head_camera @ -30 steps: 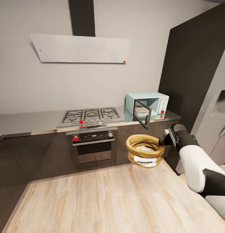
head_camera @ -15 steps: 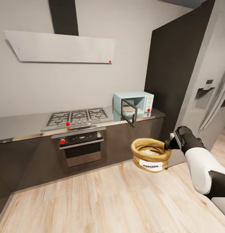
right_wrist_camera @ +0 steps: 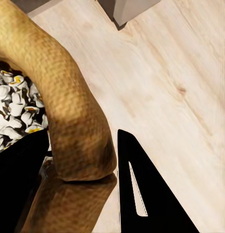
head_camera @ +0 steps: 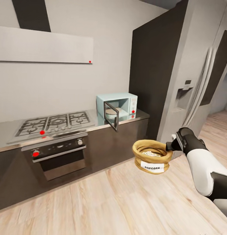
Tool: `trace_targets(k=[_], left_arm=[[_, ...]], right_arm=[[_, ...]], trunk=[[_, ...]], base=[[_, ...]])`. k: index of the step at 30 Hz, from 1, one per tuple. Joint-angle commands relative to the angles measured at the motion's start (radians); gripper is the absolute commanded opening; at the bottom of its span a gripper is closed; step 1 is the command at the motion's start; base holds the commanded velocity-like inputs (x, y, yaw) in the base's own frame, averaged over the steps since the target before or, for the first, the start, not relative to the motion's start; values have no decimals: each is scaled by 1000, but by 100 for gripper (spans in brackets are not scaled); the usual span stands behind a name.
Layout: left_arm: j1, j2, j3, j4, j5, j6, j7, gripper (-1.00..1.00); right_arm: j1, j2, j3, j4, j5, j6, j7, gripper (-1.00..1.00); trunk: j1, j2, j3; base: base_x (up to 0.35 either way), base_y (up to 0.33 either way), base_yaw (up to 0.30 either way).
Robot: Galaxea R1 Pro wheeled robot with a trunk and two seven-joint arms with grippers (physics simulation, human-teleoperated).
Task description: In the kitchen, take the popcorn bag from the countertop, put it into the microwave, and heat it until the popcorn is cooked so the cooked popcorn ends up inside the bag.
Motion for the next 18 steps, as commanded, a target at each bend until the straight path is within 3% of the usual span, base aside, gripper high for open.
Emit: trace_targets(k=[1,18], left_arm=[[0,0,2,-1,5,-2,1,100],[0,1,2,-1,6,2,1,100]], right_arm=[[-1,1,-4,-1,10,2,9,-100],[-1,6,-3,-2,11,2,12,-100]], trunk=[[1,-1,-1],[1,-1,-1]], base=[[234,-194,-246],[244,-232,-246]])
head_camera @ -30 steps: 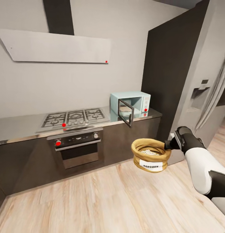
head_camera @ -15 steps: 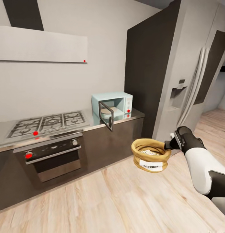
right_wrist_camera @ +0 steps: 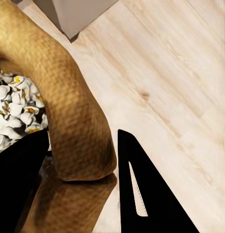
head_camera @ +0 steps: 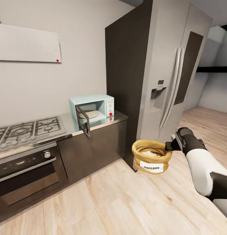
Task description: In the kitchen, take the popcorn bag from the countertop, put it into the microwave, and heat it until the popcorn is cooked so the cooked popcorn ends up inside the bag.
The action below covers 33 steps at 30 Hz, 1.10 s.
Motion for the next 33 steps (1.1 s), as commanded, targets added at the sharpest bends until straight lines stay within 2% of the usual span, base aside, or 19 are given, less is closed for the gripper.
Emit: trace_targets(k=[1,11,19,25,33], left_arm=[[0,0,1,-2,5,-1,1,100],[0,1,2,-1,7,-3,-1,100],[0,1,1,-2,7,-4,-4,100],[0,1,0,-3,9,-6,-5,100],[0,1,-1,-3,10,-6,-5,100]], right_arm=[[-1,3,-3,-3,10,2,10,-100],[-1,28,-1,-15,8,2,9,-100],[-1,36,-1,-15,7,2,10,-100],[-1,49,-1,-15,8,2,10,-100],[-1,49,-2,-15,7,2,10,-100]], trunk=[[1,-1,-1],[1,-1,-1],[1,-1,-1],[1,-1,-1],[1,-1,-1]], base=[[248,-240,-246],[253,-233,-246],[310,-89,-221],[321,-2,-11],[316,-39,233]])
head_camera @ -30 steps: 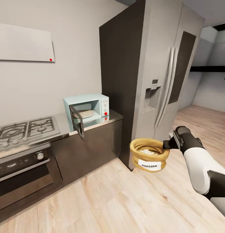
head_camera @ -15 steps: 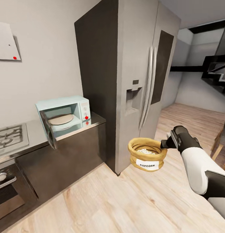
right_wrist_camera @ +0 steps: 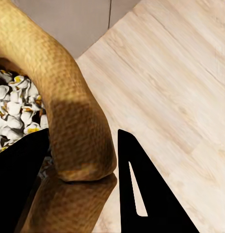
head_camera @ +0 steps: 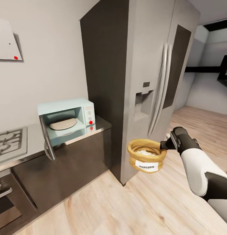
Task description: In the kitchen, take the popcorn bag from the countertop, put it into the microwave, and heat it until the popcorn is cooked so the cooked popcorn ends up inside the bag.
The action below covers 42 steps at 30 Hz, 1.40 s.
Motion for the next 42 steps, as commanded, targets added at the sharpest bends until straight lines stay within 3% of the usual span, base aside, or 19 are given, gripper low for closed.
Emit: trace_targets(k=[1,20,34,42], left_arm=[[0,0,2,-1,6,-1,1,100],[0,-1,2,-1,4,-1,1,100],[0,-2,3,-1,6,-1,1,100],[0,-2,3,-2,5,-1,2,100]], right_arm=[[0,0,-4,-1,10,3,9,-100],[0,2,-3,-6,10,3,10,-100],[0,4,-3,-6,8,3,14,-100],[0,78,-3,-33,9,3,11,-100]], trunk=[[1,-1,-1],[1,-1,-1],[1,-1,-1],[1,-1,-1]], base=[[295,-139,267],[258,-168,268],[18,-13,268],[0,0,268]])
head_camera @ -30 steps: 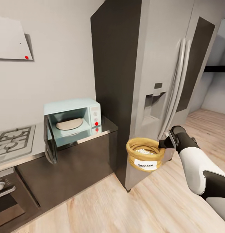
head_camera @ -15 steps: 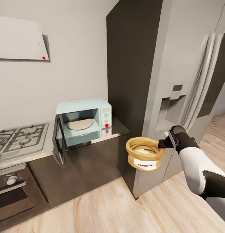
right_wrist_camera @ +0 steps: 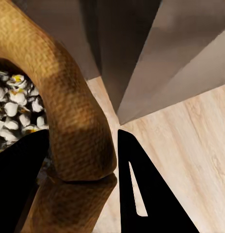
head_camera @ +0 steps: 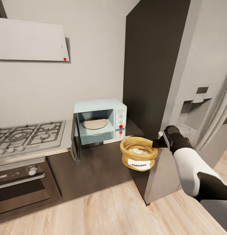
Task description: In the kitchen, take the popcorn bag from the countertop, put it into the microwave, and heat it until the popcorn is cooked so the cooked popcorn ends up inside the bag.
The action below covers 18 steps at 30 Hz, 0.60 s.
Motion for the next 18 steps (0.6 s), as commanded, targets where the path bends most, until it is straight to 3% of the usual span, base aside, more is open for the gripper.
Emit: trace_targets(k=[1,14,18], left_arm=[[0,0,2,-2,5,-1,1,100],[0,0,3,-2,5,-1,1,100],[0,0,2,-2,6,-1,1,100]], right_arm=[[-1,9,-4,-1,14,3,8,-100],[-1,16,-4,-2,14,3,7,-100],[-1,14,-3,-2,16,3,3,-100]], trunk=[[0,-1,-1],[0,-1,-1],[0,-1,-1]], base=[[0,0,268],[0,0,246],[0,0,61]])
